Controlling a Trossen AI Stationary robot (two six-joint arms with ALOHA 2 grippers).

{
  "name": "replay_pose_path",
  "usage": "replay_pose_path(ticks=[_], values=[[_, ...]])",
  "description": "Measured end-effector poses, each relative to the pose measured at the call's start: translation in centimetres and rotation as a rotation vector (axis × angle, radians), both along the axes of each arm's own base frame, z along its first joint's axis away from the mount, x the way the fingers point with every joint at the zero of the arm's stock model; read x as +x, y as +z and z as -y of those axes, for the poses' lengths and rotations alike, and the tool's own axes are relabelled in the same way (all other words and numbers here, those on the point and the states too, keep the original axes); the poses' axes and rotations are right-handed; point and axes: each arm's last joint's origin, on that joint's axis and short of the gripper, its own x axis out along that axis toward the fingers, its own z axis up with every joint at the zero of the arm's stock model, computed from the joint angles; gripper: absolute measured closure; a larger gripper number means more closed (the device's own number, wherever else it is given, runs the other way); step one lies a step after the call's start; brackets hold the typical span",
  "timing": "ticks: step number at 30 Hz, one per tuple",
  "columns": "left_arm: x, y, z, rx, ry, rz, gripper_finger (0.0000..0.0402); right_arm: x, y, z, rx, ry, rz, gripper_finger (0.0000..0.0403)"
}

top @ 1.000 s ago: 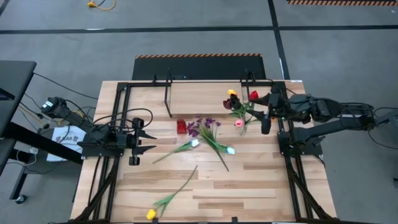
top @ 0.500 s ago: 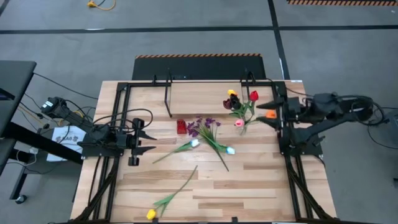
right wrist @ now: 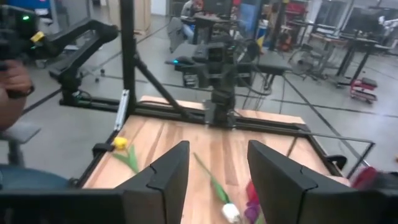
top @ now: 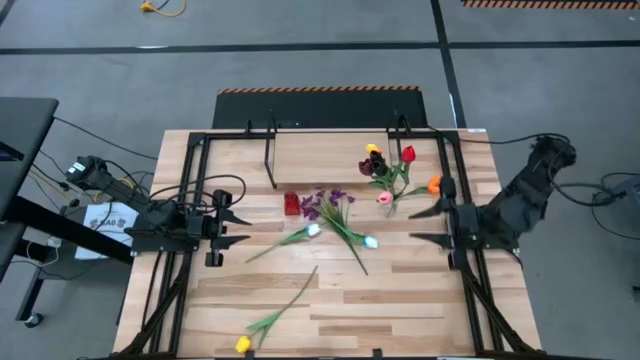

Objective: Pick and place flowers into a vace then onto a shelf
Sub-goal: Put the left white flower into the red vase

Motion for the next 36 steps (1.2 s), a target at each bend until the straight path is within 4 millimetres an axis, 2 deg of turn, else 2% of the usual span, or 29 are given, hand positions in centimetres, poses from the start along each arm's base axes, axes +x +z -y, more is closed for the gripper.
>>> replay_pose_path(ticks=[7, 19, 36], values=[[0.0, 0.0, 0.0, -0.012, -0.004, 0.000, 0.0278, 0.1, -1.0, -3.0, -0.061, -0.046, -0.010, 0.0251], [0.0, 0.0, 0.1, -0.035, -0.037, 0.001, 0.0278, 1.5, -2.4, -8.3, -0.037, 0.039, 0.012, 0.0252], [0.3, -0.7, 0.9, -0.129, -0.191, -0.080, 0.0278, 5.1, -7.9, -15.0, -0.085, 0.062, -0.021, 0.0253]])
